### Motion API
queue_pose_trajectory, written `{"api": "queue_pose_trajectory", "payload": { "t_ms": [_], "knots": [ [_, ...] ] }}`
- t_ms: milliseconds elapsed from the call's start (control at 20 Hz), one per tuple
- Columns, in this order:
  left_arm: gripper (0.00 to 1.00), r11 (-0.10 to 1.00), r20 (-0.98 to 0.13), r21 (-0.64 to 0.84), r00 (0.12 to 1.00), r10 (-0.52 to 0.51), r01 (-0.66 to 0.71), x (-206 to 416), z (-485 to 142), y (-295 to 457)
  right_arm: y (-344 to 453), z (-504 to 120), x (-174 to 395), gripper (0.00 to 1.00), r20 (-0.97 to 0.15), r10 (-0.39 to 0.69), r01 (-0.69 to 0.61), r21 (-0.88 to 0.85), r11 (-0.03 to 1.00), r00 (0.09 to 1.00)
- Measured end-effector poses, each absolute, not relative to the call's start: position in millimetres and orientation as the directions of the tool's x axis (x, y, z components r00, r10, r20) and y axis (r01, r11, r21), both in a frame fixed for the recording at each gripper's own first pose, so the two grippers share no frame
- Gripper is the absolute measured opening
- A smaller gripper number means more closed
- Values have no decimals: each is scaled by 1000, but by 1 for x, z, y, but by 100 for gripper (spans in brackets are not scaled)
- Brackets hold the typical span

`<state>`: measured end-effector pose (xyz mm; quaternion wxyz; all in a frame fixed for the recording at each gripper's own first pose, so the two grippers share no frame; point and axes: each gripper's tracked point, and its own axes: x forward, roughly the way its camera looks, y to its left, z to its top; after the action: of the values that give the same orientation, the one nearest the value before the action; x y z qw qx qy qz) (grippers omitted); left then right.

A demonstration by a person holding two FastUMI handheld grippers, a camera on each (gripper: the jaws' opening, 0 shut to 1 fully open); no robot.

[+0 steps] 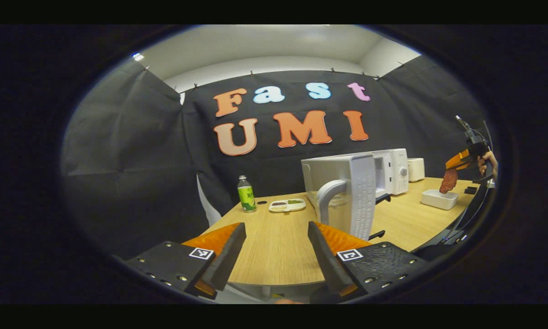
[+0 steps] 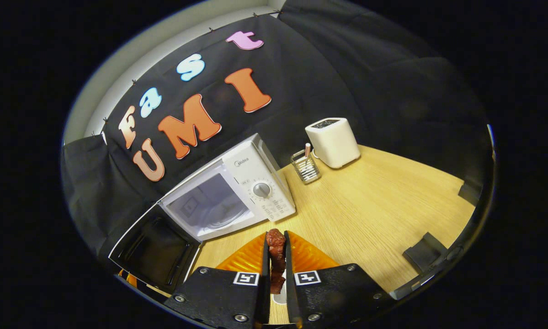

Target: Open the microwave oven with the left hand, put the food in, and close the microwave oven.

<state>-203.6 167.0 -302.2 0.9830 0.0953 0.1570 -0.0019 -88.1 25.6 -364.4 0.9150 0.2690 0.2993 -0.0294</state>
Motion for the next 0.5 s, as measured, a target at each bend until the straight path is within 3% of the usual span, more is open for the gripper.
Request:
{"api": "queue_pose_trajectory", "payload": {
  "t_ms": [500],
  "knots": [
    [92,965,-332,256,934,133,-47,-196,-320,185,113,-345,-3,14,-484,150,82,424,902,862]
  ]
}}
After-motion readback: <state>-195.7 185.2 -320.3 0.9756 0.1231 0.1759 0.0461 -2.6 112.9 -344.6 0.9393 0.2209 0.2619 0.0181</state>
